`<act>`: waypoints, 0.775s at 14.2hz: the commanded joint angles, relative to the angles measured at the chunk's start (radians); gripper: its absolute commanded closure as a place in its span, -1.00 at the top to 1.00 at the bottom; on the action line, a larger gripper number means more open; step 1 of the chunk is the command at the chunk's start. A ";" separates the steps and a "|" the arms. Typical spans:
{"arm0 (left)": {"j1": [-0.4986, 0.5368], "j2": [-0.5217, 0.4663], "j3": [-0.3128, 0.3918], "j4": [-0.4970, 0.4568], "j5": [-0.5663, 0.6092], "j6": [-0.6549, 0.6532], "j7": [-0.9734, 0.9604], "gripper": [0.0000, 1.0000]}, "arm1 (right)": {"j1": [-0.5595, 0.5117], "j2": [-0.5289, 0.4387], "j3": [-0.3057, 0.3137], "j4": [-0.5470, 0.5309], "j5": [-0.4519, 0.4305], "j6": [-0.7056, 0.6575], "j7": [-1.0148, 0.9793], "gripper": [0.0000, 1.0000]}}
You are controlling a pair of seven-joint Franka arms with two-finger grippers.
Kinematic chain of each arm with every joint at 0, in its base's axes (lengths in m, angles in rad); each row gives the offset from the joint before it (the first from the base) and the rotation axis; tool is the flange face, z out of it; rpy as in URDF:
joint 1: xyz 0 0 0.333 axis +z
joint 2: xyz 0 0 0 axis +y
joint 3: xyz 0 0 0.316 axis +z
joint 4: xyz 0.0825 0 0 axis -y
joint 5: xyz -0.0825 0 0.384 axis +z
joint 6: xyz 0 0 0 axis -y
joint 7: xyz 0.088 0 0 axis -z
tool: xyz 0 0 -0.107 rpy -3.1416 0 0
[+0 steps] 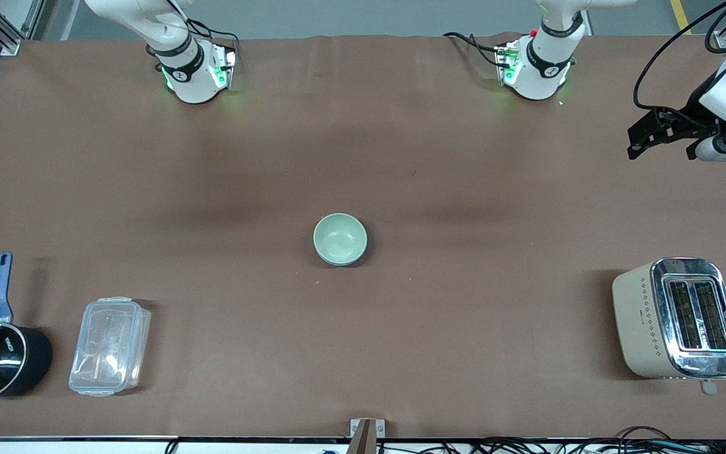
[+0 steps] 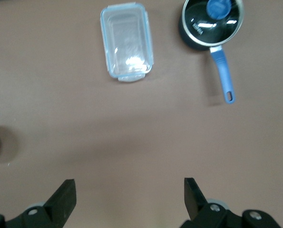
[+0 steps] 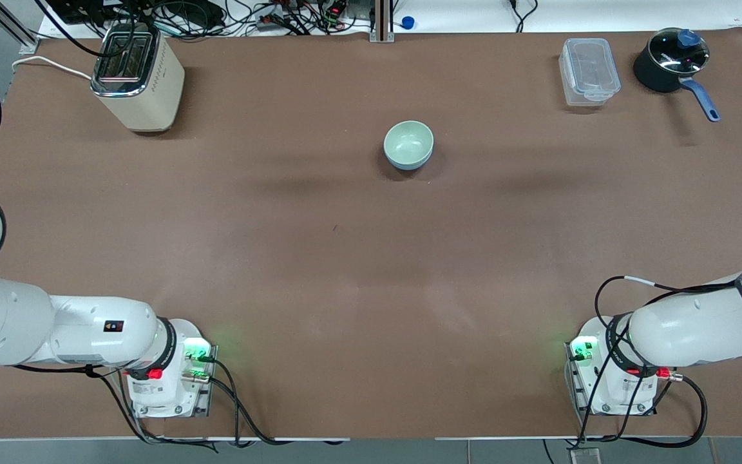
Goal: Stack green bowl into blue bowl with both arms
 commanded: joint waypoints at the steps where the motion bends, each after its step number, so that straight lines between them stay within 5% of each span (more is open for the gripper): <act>1: 0.002 0.000 0.003 0.016 -0.003 -0.005 0.023 1.00 | -0.149 -0.007 0.160 -0.001 -0.012 -0.020 0.006 1.00; 3: 0.002 0.000 0.003 0.016 -0.004 -0.005 0.025 1.00 | -0.219 -0.006 0.226 0.000 -0.012 -0.011 0.007 1.00; 11: 0.004 0.004 0.003 0.018 -0.006 -0.005 0.023 1.00 | -0.207 -0.003 0.226 0.003 -0.012 -0.003 0.009 1.00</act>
